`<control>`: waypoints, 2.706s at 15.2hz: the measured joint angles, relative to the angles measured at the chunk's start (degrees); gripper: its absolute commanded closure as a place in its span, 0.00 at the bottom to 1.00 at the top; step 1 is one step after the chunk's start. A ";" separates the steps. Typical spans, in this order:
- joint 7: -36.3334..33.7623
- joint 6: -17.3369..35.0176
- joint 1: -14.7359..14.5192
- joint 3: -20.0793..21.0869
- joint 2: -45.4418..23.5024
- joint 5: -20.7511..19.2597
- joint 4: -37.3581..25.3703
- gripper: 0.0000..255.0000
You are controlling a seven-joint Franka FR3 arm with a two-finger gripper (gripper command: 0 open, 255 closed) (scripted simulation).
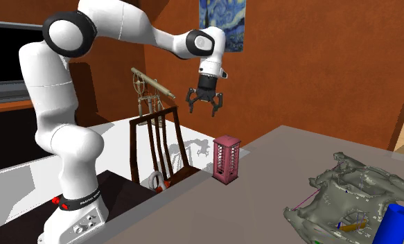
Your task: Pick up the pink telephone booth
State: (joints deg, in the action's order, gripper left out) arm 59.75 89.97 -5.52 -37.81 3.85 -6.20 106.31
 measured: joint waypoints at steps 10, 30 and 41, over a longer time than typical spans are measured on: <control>25.87 -2.98 8.72 -0.95 -28.22 7.18 -20.20 0.00; 26.06 0.50 8.80 -0.49 -29.43 7.67 -17.54 1.00; 27.03 -7.55 9.44 -1.00 -28.83 7.11 -25.28 1.00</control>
State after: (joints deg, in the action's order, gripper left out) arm 86.77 82.43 3.93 -38.81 -24.98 0.91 81.03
